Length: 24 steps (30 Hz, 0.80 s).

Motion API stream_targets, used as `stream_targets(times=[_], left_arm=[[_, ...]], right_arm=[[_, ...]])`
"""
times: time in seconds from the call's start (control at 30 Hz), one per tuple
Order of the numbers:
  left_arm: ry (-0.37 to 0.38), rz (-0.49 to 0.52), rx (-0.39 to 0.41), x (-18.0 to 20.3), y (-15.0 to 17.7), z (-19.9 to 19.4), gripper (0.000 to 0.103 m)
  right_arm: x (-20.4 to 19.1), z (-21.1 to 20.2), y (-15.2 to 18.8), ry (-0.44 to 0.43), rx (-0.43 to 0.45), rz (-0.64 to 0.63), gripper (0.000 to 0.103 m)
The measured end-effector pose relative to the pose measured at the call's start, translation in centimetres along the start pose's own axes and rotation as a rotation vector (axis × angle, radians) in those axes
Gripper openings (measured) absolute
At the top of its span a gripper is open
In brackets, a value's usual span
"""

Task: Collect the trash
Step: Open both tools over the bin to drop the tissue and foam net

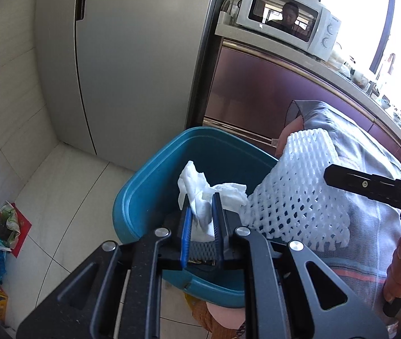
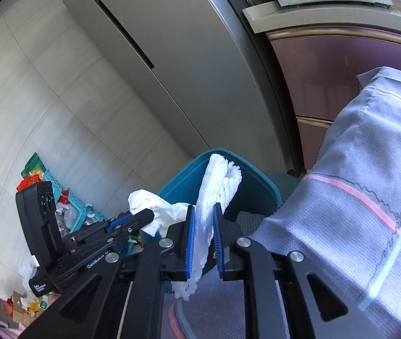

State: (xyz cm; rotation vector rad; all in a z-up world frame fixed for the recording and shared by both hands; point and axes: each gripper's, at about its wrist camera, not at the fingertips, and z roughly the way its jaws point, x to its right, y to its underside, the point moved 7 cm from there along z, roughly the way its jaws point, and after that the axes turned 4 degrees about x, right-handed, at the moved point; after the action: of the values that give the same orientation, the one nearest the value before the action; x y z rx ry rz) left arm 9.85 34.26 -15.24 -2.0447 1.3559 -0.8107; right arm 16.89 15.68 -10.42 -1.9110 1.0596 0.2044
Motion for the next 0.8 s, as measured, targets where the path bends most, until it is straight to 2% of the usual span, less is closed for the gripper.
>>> stream_targets(times=[0.1, 0.13, 0.2, 0.4, 0.6, 0.8], left_arm=[[-0.002, 0.000, 0.000, 0.3, -0.1, 0.6, 0.019], [-0.007, 0.003, -0.002, 0.4, 0.0, 0.8, 0.025], [-0.014, 0.002, -0.004, 0.6, 0.2, 1.0, 0.031], [0.004, 0.002, 0.002, 1.5, 0.4, 1.1, 0.031], [0.053, 0.020, 0.045, 3.0, 0.1, -0.7, 0.036], [0.145, 0.060, 0.089, 6.6, -0.3, -3.1, 0.048]], right_arm=[[0.1, 1.1, 0.1, 0.013, -0.039, 0.001, 0.020], [0.2, 1.4, 0.1, 0.021, -0.048, 0.003, 0.021], [0.3, 1.5, 0.1, 0.019, -0.052, 0.006, 0.021], [0.6, 0.5, 0.4, 0.022, -0.026, 0.007, 0.021], [0.9, -2.1, 0.9, 0.021, 0.016, -0.011, 0.021], [1.5, -7.4, 1.4, 0.046, 0.107, -0.041, 0.028]])
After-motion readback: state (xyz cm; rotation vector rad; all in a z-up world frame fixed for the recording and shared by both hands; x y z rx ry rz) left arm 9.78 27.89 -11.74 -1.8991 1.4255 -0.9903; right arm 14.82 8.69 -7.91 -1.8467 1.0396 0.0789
